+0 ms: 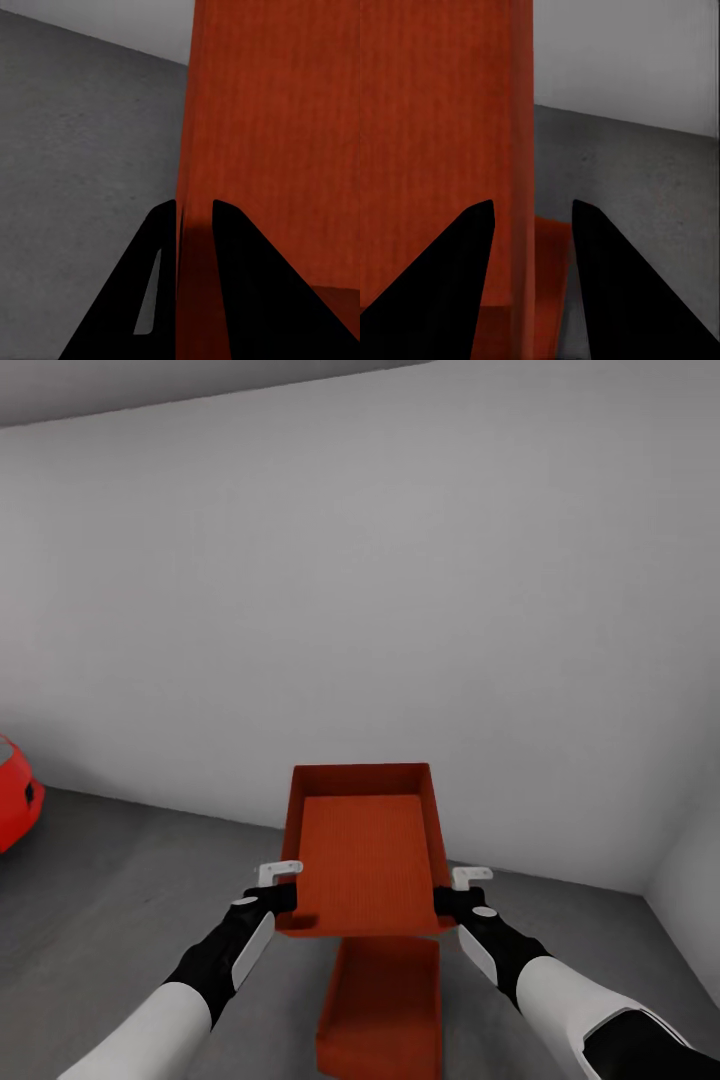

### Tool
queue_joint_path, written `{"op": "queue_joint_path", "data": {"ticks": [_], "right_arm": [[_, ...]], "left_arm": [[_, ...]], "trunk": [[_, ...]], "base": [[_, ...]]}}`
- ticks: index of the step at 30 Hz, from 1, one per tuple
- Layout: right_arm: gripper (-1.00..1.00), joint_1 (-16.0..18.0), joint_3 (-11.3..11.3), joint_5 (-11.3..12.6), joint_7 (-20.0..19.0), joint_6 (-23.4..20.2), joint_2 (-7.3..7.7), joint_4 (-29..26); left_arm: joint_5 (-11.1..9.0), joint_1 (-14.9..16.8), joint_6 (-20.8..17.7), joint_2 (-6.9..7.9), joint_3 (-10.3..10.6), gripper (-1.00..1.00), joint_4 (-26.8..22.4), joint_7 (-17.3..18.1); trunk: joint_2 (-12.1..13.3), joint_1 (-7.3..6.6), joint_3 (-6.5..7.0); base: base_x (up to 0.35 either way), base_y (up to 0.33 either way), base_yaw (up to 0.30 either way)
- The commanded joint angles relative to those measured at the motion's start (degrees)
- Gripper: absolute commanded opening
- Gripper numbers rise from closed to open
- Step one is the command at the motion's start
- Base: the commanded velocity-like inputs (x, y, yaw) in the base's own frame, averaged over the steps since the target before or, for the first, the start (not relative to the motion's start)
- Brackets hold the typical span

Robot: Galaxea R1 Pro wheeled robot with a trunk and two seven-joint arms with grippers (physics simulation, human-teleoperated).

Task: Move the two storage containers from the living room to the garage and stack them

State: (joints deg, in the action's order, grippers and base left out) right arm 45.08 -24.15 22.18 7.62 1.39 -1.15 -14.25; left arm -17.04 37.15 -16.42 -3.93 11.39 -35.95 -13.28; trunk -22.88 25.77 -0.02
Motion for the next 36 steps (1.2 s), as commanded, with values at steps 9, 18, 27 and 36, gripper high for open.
{"op": "queue_joint_path", "data": {"ticks": [9, 18, 27, 36], "right_arm": [[-1.00, 0.05, 0.33, 1.02, 0.01, 0.19, 0.36, 0.36], [-1.00, 0.02, 0.33, 1.02, 0.00, 0.19, 0.42, 0.36], [-1.00, 0.03, 0.33, 1.02, -0.03, 0.19, 0.45, 0.36], [-1.00, 0.01, 0.33, 1.02, -0.01, 0.23, 0.45, 0.36]], "left_arm": [[0.69, 0.03, 0.51, 0.15, -0.67, -1.00, -0.23, -0.87], [0.69, 0.03, 0.51, 0.15, -0.67, -1.00, -0.29, -0.87], [0.69, 0.03, 0.51, 0.15, -0.67, -1.00, -0.35, -0.87], [0.69, 0.03, 0.51, 0.15, -0.67, -1.00, -0.35, -0.91]], "trunk": [[-0.05, 0.02, -0.02], [-0.05, 0.02, -0.02], [-0.05, 0.02, -0.02], [-0.05, 0.02, -0.02]], "base": [[0.000, 0.000, -0.285], [0.000, 0.000, -0.285], [0.000, 0.000, -0.135], [0.000, 0.000, -0.003]]}}
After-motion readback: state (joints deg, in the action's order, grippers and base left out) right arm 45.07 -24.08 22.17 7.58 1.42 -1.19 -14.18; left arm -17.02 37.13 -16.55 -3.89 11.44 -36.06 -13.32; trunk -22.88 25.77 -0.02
